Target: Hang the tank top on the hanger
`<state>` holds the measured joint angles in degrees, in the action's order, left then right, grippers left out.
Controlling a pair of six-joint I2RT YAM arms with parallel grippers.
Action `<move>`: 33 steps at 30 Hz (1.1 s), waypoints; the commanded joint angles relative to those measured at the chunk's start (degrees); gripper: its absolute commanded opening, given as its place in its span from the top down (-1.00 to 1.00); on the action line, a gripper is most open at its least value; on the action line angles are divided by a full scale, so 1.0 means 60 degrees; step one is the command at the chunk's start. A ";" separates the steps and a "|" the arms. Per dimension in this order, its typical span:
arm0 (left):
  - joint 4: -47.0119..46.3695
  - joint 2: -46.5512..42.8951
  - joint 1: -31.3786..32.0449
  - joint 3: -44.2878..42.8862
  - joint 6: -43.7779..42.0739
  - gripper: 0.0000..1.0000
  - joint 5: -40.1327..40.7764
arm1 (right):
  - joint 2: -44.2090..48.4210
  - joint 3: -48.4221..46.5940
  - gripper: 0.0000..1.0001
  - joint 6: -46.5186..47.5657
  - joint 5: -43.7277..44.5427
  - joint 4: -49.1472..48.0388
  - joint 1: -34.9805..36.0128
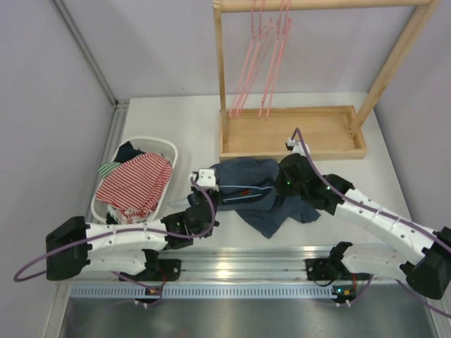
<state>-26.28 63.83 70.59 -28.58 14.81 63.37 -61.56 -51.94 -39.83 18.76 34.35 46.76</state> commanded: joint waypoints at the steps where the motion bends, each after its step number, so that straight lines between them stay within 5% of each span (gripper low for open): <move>1: -0.0733 -0.0355 -0.0060 -0.0714 -0.0359 1.00 -0.0791 | 0.0167 -0.0556 1.00 0.0296 -0.0095 0.0018 0.0116; 10: 0.0834 -0.0473 -0.0294 -0.1637 -0.0198 1.00 -0.2563 | 0.0255 -0.1405 1.00 0.1014 -0.0475 0.0340 0.0160; 30: 0.1451 0.1124 -0.0954 -0.3365 0.0096 1.00 -0.3839 | 0.1647 -0.0984 0.99 0.0897 -0.0974 0.0150 0.0849; 33: 0.1904 0.1139 -0.0997 -0.3791 -0.0211 1.00 -0.3663 | 0.2041 -0.0209 0.78 0.0503 -0.0594 0.0382 0.0849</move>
<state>-14.59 70.98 65.10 -46.81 14.85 41.23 -51.00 -56.40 -35.57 13.69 35.44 51.00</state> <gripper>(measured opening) 0.123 0.097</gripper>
